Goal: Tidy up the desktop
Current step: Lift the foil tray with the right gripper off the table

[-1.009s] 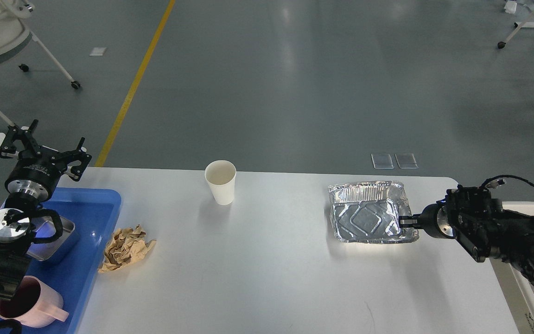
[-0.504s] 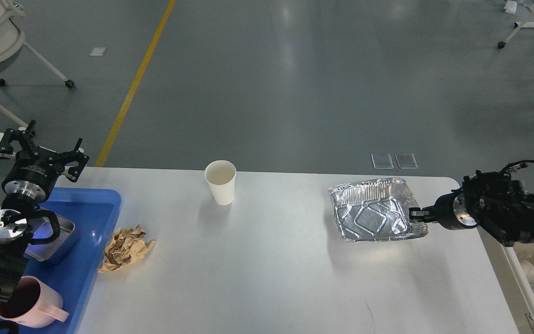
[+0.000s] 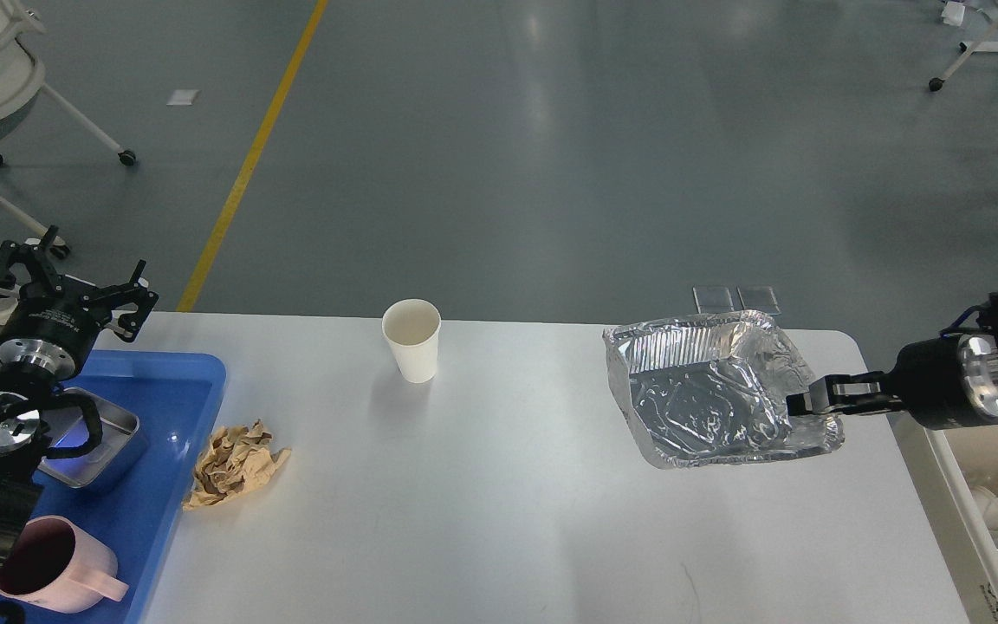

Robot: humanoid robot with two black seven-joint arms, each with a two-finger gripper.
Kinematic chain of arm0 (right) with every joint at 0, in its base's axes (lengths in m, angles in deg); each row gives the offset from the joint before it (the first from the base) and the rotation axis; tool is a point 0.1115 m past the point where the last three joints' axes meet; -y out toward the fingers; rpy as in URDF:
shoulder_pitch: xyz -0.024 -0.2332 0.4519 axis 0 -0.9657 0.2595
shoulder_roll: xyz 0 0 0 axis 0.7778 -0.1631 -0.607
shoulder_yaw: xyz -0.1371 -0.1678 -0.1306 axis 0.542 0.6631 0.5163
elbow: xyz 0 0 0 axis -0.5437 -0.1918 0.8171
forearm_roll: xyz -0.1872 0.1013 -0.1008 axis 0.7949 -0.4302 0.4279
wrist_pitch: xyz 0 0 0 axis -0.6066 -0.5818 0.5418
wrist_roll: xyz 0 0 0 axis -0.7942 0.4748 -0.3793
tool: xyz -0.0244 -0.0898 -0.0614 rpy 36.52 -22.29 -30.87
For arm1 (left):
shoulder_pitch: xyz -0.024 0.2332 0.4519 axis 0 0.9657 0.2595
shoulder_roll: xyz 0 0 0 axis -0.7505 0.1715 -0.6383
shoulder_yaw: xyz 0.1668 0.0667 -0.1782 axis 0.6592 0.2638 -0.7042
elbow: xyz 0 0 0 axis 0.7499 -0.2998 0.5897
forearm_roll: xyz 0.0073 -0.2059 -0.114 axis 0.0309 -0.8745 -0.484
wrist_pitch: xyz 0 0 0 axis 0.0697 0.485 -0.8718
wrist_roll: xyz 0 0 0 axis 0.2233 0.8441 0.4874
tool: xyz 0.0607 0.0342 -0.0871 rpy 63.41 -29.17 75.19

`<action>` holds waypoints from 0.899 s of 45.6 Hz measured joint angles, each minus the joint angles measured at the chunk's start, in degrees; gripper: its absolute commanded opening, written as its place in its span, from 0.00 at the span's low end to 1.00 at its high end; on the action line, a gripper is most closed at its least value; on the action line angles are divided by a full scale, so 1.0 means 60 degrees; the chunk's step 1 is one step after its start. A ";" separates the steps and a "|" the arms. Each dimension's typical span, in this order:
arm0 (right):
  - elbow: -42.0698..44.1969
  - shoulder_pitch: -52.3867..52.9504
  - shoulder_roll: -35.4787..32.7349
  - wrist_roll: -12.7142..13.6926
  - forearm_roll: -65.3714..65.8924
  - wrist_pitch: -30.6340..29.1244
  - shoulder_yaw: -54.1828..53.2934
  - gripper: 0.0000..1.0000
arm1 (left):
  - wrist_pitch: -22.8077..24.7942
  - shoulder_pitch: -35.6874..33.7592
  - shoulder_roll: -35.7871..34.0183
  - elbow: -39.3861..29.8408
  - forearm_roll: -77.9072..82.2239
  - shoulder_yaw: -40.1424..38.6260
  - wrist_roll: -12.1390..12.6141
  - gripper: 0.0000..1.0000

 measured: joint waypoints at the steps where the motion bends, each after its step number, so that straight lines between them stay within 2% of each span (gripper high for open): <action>1: -0.0194 0.0087 -0.0181 0.0003 -0.0005 -0.0059 -0.0017 0.00 | 0.0003 0.0003 -0.0019 0.0000 0.0005 0.0003 0.0000 0.98; 7: -0.1377 0.0751 -0.1512 0.0010 -0.0271 -0.0523 -0.0199 0.00 | 0.0035 0.0091 -0.0287 0.0024 0.0014 0.0159 -0.0019 0.97; 15: -0.1840 0.1399 -0.2491 0.0010 -0.0813 -0.1106 -0.0417 0.00 | 0.0380 0.0377 -0.0456 0.0045 0.0008 0.0253 -0.0028 0.97; 19: -0.1874 0.1628 -0.2687 0.0010 -0.0874 -0.1457 -0.0583 0.00 | 0.0630 0.0480 -0.0599 0.0055 0.0009 0.0284 -0.0028 0.97; 27: -0.1862 0.1788 -0.2758 0.0159 -0.1199 -0.1867 -0.0913 0.00 | 0.1640 0.0946 -0.1011 0.0069 0.0341 0.0538 -0.0071 0.97; 41: -0.1882 0.1893 -0.2674 0.0513 -0.1303 -0.1915 -0.1019 0.00 | 0.1799 0.1137 -0.1155 0.0101 0.2154 0.0658 -0.0377 0.98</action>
